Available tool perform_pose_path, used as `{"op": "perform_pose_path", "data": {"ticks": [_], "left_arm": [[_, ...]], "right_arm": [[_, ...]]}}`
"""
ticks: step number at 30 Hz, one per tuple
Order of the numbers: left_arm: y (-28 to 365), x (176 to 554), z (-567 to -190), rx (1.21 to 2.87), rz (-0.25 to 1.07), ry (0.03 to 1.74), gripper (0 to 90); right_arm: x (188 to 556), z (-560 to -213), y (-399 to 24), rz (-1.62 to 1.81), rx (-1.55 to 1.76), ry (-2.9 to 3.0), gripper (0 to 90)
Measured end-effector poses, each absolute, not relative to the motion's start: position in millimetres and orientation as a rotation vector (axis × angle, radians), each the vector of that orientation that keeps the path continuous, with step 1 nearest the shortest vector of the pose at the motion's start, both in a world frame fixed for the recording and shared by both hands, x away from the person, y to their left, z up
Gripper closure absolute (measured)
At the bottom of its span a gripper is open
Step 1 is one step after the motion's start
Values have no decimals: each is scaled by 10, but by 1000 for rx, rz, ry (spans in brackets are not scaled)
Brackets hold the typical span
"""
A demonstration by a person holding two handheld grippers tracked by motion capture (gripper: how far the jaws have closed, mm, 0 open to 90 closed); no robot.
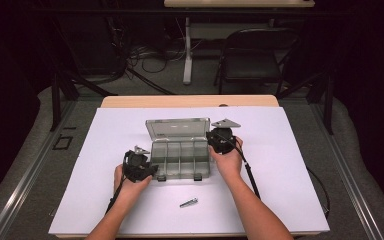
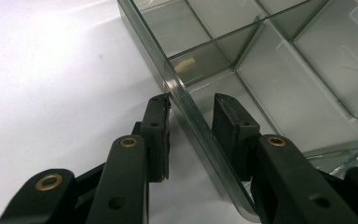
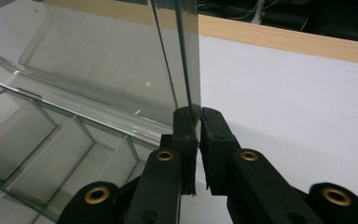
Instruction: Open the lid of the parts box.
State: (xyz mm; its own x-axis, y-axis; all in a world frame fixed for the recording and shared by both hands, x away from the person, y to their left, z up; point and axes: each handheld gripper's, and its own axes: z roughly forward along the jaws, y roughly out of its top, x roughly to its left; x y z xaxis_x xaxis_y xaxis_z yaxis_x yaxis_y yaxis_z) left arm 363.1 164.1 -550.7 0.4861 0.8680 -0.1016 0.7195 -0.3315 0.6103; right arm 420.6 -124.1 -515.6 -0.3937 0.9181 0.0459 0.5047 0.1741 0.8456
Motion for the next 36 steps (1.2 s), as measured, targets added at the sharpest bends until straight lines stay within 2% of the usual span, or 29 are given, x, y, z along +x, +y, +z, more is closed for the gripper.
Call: {"op": "perform_pose_path", "data": {"ticks": [36], "left_arm": [[1642,3636,-5508,2132,321,1309,669]], "right_arm": [[4473,-5085,-1183,1057,1504,1980,878]]}}
